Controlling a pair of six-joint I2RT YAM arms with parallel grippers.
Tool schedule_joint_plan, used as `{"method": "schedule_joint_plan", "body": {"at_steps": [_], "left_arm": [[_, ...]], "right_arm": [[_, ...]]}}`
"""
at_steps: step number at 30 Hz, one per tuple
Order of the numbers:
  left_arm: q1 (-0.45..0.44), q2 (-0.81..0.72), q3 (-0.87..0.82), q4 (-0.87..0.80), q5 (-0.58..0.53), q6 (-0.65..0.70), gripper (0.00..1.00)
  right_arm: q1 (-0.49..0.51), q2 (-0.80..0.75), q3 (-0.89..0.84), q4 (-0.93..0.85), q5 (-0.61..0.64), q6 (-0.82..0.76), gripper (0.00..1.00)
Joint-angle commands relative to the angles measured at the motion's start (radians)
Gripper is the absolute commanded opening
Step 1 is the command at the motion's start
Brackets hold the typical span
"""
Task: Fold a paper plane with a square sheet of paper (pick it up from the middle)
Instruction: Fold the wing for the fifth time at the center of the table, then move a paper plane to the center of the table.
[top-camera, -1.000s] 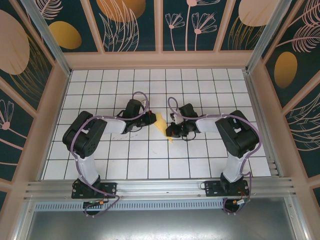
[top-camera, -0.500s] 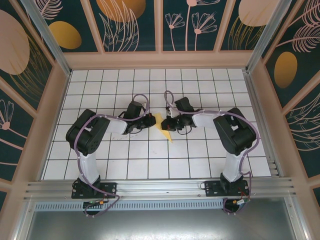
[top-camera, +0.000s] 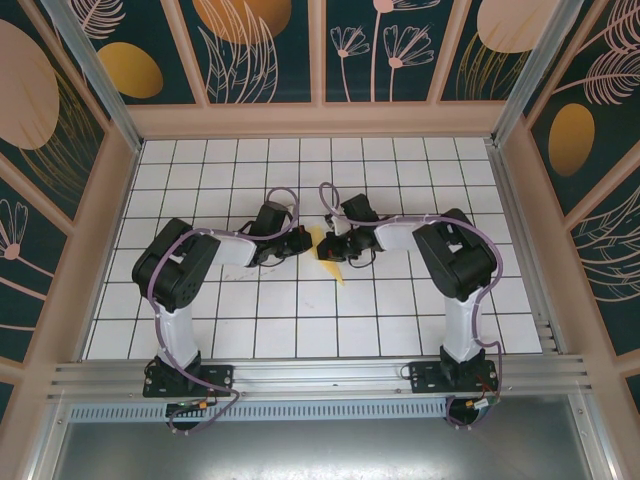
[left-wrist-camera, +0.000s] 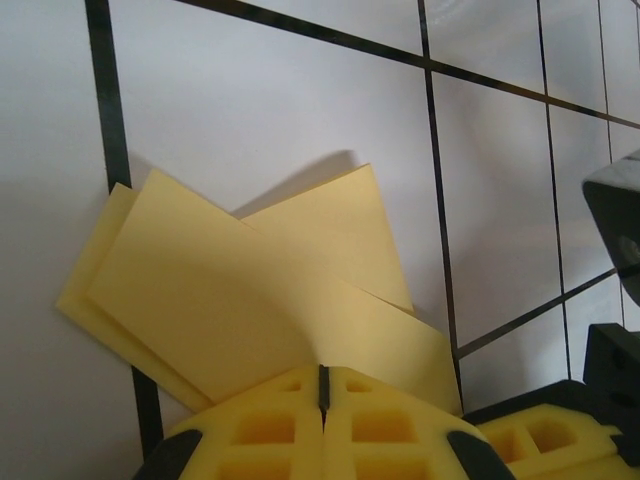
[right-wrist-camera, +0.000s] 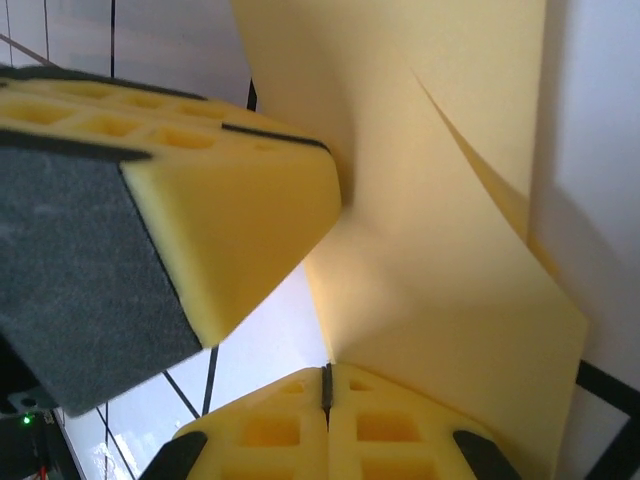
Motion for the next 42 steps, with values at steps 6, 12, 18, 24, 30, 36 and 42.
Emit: {"method": "schedule_joint_plan", "body": {"at_steps": [6, 12, 18, 24, 30, 36, 42], "left_arm": [[0.008, 0.065, -0.011, -0.167, -0.169, -0.021, 0.0], [0.008, 0.066, -0.002, -0.171, -0.165, -0.02, 0.0], [0.008, 0.061, 0.008, -0.179, -0.154, -0.011, 0.0], [0.007, 0.033, 0.018, -0.126, -0.079, -0.031, 0.0], [-0.005, -0.073, 0.065, -0.164, -0.057, -0.055, 0.3], [-0.024, -0.205, 0.111, -0.346, -0.108, -0.048, 0.53], [-0.061, -0.239, 0.189, -0.513, -0.22, -0.071, 0.74]], "right_arm": [[0.009, -0.132, -0.186, -0.1, -0.017, -0.063, 0.0], [0.007, -0.196, -0.296, -0.107, 0.01, -0.054, 0.0], [-0.003, -0.27, -0.391, -0.094, 0.03, -0.032, 0.0], [-0.031, -0.35, -0.371, -0.087, 0.06, 0.014, 0.0], [-0.032, -0.447, -0.283, -0.073, 0.201, 0.088, 0.23], [-0.153, -0.447, -0.266, -0.069, 0.301, 0.098, 0.61], [-0.249, -0.422, -0.266, -0.027, 0.27, 0.101, 0.73]]}}
